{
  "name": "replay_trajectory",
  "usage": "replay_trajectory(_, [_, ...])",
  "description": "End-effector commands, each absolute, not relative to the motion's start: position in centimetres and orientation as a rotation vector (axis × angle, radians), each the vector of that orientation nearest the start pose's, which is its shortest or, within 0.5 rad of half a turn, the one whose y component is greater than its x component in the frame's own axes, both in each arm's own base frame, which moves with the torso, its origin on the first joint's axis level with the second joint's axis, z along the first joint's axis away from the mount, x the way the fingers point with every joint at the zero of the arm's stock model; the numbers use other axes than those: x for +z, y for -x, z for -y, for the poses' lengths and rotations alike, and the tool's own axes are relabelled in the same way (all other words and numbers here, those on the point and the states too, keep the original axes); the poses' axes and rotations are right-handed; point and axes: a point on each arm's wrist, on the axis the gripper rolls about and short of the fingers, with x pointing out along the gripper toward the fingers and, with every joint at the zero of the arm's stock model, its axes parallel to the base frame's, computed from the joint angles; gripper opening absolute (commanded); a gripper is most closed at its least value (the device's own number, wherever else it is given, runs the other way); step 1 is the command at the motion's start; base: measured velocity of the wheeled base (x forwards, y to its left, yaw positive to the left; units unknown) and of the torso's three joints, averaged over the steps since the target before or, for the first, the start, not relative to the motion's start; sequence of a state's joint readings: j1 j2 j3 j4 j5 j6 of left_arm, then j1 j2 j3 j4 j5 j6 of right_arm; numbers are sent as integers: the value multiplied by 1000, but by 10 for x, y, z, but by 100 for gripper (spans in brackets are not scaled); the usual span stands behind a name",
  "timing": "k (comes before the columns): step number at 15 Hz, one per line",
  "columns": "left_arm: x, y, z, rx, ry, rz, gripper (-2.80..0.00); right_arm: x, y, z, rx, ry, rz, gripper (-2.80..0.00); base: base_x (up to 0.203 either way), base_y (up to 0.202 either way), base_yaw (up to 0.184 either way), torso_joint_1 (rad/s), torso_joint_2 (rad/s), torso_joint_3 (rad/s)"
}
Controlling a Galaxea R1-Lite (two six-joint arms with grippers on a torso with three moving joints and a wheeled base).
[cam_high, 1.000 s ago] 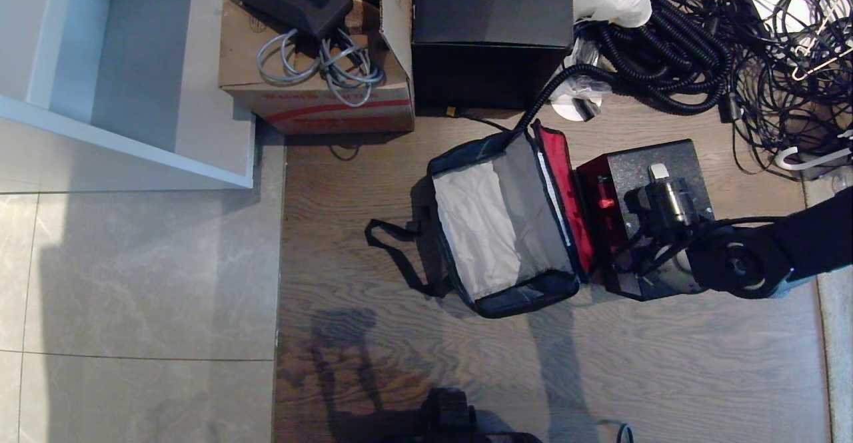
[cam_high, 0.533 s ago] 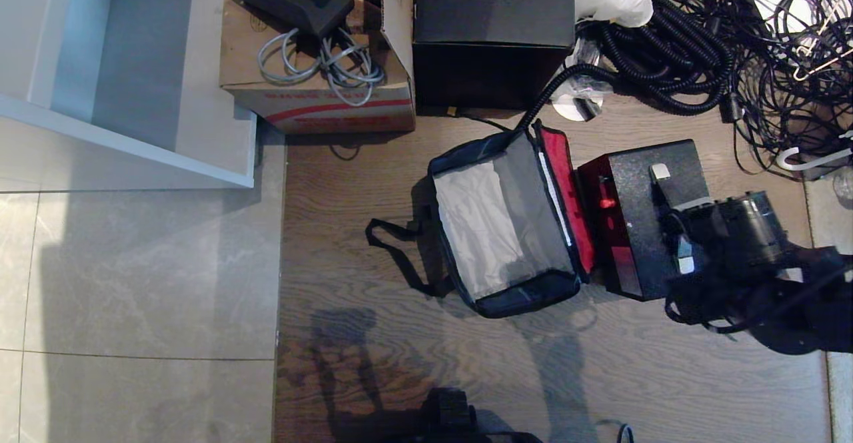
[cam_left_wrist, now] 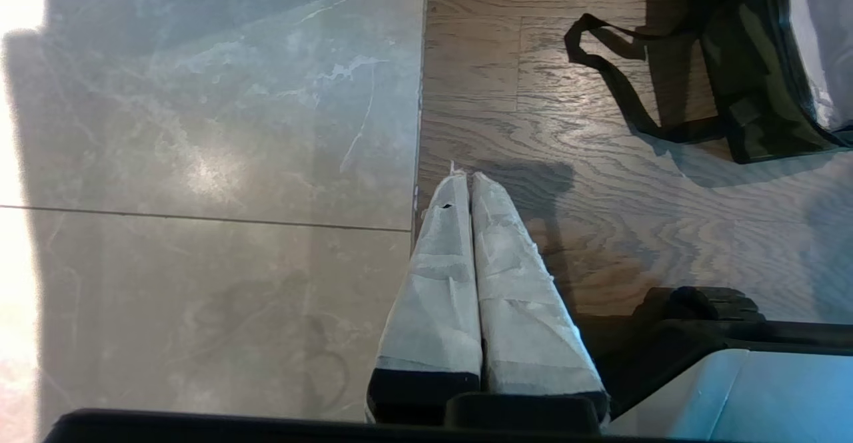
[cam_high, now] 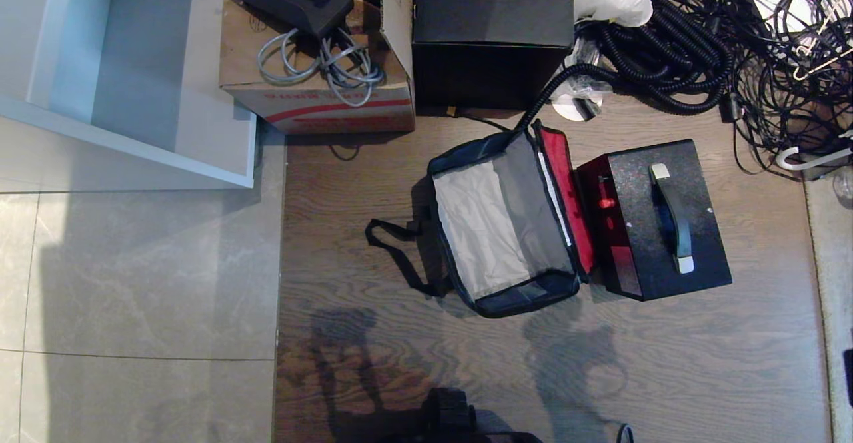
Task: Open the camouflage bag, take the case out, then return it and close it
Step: Grip the handle again
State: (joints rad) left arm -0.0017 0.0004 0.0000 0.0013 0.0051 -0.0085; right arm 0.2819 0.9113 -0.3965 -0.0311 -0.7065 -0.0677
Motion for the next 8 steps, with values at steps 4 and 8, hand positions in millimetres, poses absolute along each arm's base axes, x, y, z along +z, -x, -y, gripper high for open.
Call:
replay_trajectory(4, [75,23,0,5,9,-2,-280,160,-15,3,-133,82,-122,-280,0,0,0,0,0,0])
replay_trajectory(8, [75,23,0,5,9,-2,-280,161,-4,2,-127,64,-223,-280,0,0,0,0,0,0])
